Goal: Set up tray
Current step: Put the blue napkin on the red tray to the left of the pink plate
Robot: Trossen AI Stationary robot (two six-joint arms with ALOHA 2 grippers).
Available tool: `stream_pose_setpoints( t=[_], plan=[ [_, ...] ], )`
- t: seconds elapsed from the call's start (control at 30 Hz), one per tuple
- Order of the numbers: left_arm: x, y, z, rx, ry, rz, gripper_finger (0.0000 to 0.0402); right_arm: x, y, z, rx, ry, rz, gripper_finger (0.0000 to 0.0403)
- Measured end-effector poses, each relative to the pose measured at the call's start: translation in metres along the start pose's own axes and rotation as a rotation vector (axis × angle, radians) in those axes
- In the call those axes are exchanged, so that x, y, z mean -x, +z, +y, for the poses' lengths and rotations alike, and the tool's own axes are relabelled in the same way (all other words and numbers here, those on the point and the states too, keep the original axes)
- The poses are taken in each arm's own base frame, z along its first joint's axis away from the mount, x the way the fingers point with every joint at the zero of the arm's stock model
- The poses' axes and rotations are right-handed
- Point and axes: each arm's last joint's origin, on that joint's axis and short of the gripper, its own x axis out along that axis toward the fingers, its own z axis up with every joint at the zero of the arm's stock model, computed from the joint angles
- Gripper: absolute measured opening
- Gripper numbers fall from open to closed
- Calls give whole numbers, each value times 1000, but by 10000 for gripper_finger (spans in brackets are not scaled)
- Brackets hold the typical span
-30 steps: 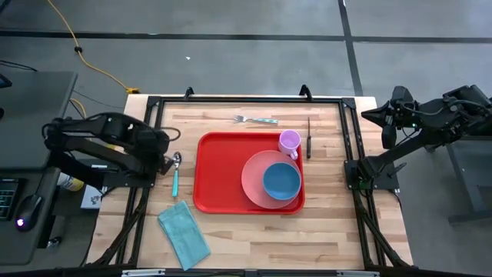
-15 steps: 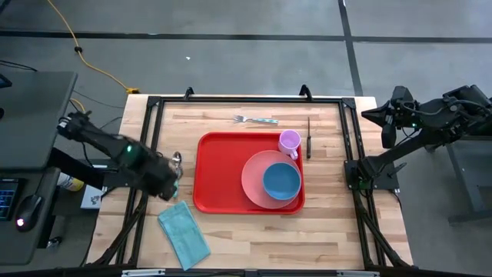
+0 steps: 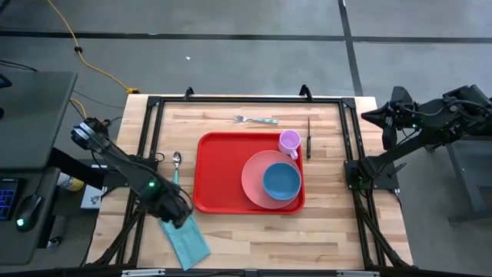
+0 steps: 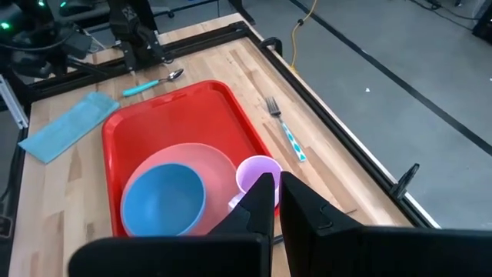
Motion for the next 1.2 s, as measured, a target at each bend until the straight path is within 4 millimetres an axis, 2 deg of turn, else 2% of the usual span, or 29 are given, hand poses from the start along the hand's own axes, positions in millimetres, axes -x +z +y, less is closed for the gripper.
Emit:
stream_pose_setpoints(
  t=[0.3, 0.53, 0.73, 0.9, 1.03, 1.2],
  plan=[
    [-26, 12, -45, -7, -175, -134, 111, 0, 0, 1, 3, 18, 12, 0],
    [-34, 11, -67, -31, -309, -152, 111, 0, 0, 1, 8, 19, 12, 0],
    [-40, 6, -67, -75, -289, -174, 111, 0, 0, 1, 8, 19, 12, 0],
    [-46, -15, -61, -213, -271, -162, 111, 0, 0, 1, 15, 20, 12, 0],
    [-52, -29, -50, -239, -192, -118, 111, 0, 0, 1, 15, 19, 12, 0],
    [-56, -27, -43, -237, -97, -122, 111, 0, 0, 1, 7, 19, 12, 0]
  ],
)
